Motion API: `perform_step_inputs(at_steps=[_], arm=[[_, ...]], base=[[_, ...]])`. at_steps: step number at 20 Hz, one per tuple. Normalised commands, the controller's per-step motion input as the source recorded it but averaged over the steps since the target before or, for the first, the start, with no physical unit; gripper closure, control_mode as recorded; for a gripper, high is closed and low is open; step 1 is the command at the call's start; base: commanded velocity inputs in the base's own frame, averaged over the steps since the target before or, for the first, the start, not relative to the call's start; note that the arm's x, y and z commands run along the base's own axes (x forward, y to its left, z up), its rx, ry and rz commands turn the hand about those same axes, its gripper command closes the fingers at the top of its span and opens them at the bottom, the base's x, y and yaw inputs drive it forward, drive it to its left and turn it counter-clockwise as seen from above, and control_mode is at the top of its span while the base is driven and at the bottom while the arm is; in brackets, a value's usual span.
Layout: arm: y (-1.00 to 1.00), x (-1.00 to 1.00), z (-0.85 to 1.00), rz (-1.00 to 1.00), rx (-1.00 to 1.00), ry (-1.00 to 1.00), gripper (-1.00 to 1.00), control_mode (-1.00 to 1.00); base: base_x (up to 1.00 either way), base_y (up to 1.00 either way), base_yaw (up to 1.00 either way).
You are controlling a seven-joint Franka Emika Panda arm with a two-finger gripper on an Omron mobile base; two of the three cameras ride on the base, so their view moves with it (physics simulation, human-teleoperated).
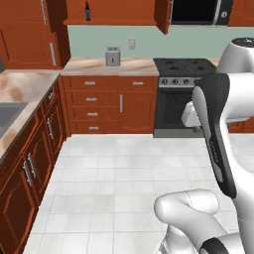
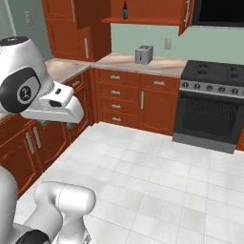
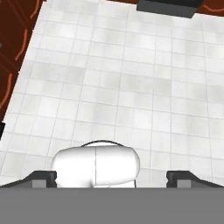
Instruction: Get the candle and the beer from the cabinet and move them to the dining counter.
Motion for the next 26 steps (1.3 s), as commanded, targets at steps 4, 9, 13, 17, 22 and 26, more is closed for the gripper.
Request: perform_step_inputs(at_steps=[4,9,13,17,22,26], arm=[[0.0,0.0,0.0,0.0,0.0,0.0,-1.0,1.0],[0.0,0.0,0.0,0.0,0.0,0.0,-1.0,1.0],[0.0,0.0,0.0,0.0,0.0,0.0,-1.0,1.0],[0.0,0.0,0.0,0.0,0.0,0.0,-1.0,1.0],[0.0,0.0,0.0,0.0,0.0,0.0,-1.0,1.0],[0.0,0.0,0.0,0.0,0.0,0.0,-1.0,1.0]], base=[[1.0,0.19,0.22],[1.0,0.11,0.03],[1.0,0.06,-0.12],[1.0,0.31,-0.18],[1.0,0.67,-0.22],[1.0,0.71,-0.2]])
